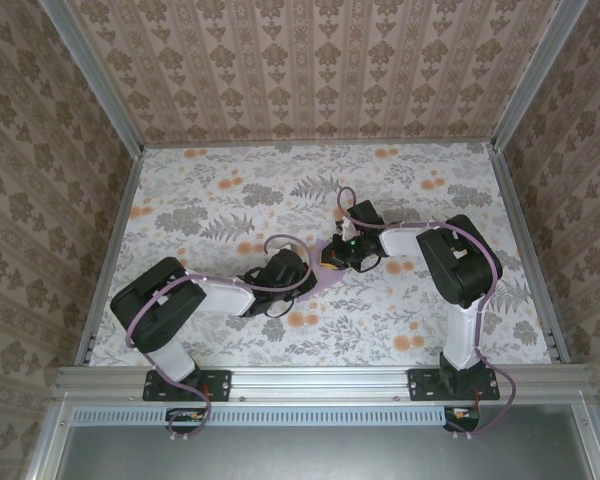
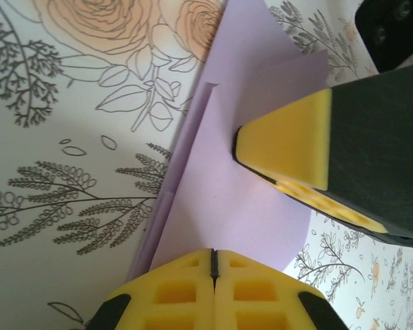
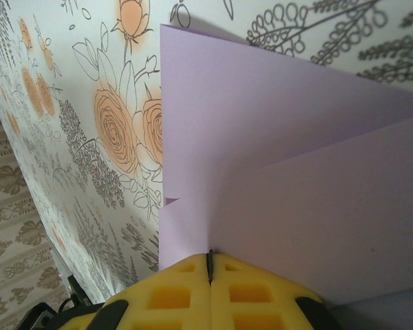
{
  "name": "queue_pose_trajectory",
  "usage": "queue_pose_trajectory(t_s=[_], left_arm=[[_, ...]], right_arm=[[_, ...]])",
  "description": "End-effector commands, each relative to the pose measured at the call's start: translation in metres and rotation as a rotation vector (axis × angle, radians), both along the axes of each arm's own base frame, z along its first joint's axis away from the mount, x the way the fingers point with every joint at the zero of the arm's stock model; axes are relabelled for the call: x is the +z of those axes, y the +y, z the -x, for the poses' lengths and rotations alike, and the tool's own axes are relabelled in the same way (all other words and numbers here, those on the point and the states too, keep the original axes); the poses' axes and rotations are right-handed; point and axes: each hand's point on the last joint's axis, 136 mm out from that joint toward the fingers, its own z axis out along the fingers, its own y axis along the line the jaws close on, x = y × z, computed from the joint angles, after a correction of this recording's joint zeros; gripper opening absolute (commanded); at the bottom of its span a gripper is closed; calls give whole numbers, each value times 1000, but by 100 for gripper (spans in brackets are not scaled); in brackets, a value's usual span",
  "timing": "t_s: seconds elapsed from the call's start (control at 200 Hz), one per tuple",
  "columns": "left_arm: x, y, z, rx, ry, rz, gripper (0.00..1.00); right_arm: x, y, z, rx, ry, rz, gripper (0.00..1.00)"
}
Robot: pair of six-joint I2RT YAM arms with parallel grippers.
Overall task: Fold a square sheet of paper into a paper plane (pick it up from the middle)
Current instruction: Fourth fold the wing at the center of the table.
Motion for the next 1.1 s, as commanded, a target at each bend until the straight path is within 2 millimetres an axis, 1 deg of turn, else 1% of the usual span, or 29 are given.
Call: queue_pose_trajectory(t_s=[0.0, 0.115, 0.18, 0.27, 0.315, 0.36, 0.445, 0.51, 0.57, 0.615, 0.73, 0.815, 0.905, 1.0, 1.06, 1.1], left_arm=[[-15, 7, 9, 27, 64, 6, 0], [-31, 17, 23, 47, 128, -10, 0], [-36, 22, 29, 52, 153, -22, 0], [-42, 28, 36, 53, 182, -42, 0], [-44, 30, 37, 55, 193, -55, 0], [-46, 31, 39, 53, 205, -68, 0], [-49, 34, 42, 47, 223, -97, 0], [-50, 35, 44, 37, 229, -109, 0], [-52, 35, 44, 34, 233, -113, 0], [-53, 35, 45, 33, 237, -116, 0], [-54, 35, 45, 30, 238, -115, 0], [-55, 35, 45, 29, 241, -118, 0], [-57, 36, 46, 31, 248, -123, 0], [-59, 39, 48, 37, 264, -135, 0], [-62, 42, 50, 44, 279, -143, 0], [-64, 45, 52, 49, 289, -149, 0]], right_arm=[[-69, -43, 39, -51, 192, 243, 0], [-70, -44, 38, -53, 191, 245, 0], [-69, -44, 38, -54, 188, 240, 0], [-61, -41, 31, -51, 158, 210, 0], [-52, -37, 25, -44, 128, 180, 0], [-38, -31, 17, -30, 83, 142, 0], [-4, -15, 3, 21, -17, 63, 0], [17, -6, 0, 67, -81, 25, 0], [26, 1, 4, 112, -115, 13, 0], [25, 5, 9, 134, -111, 11, 0], [13, 11, 22, 155, -72, -1, 0], [8, 18, 30, 175, -60, -12, 0], [3, 22, 33, 195, -49, -2, 0], [-4, 16, 29, 186, -42, 34, 0], [-9, 6, 23, 167, -35, 56, 0], [-12, -3, 15, 139, -32, 68, 0]])
